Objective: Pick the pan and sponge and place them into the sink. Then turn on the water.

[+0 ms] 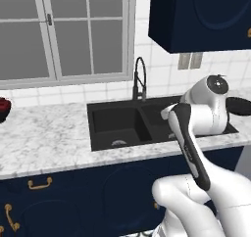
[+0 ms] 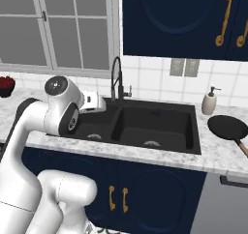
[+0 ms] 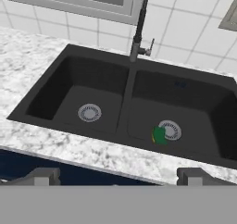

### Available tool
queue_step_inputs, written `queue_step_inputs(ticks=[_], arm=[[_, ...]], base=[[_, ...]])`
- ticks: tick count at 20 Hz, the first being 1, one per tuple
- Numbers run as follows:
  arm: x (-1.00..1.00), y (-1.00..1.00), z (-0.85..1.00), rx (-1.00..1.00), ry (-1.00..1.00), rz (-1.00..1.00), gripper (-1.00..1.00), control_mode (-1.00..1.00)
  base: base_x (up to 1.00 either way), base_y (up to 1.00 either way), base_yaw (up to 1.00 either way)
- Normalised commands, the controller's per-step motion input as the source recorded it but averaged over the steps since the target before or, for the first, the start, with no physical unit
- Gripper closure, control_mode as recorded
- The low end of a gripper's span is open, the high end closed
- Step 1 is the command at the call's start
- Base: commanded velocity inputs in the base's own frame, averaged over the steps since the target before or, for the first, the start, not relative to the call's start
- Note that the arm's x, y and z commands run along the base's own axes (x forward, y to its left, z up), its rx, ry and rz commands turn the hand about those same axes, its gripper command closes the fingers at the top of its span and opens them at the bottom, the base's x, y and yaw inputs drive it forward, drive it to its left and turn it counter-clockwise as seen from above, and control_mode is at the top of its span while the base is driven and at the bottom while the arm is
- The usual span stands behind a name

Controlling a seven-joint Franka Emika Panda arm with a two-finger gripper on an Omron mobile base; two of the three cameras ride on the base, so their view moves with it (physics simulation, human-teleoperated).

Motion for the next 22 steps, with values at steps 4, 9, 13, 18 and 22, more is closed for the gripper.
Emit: queue_step_inputs(ticks=[4, 9, 13, 18, 22], arm=[[0.0, 0.0, 0.0, 0.0, 0.0, 0.0, -1.0, 1.0], [0.0, 0.0, 0.0, 0.0, 0.0, 0.0, -1.0, 1.0], [0.0, 0.0, 0.0, 0.0, 0.0, 0.0, -1.0, 1.0], [0.0, 0.0, 0.0, 0.0, 0.0, 0.0, -1.0, 1.0], [0.0, 0.0, 0.0, 0.0, 0.0, 0.0, -1.0, 1.0]], base=[[-0.02, -0.14, -0.07], [0.21, -0.43, -0.01], [0.36, -0.53, 0.0], [0.37, -0.34, 0.0], [0.47, -0.28, 0.0]])
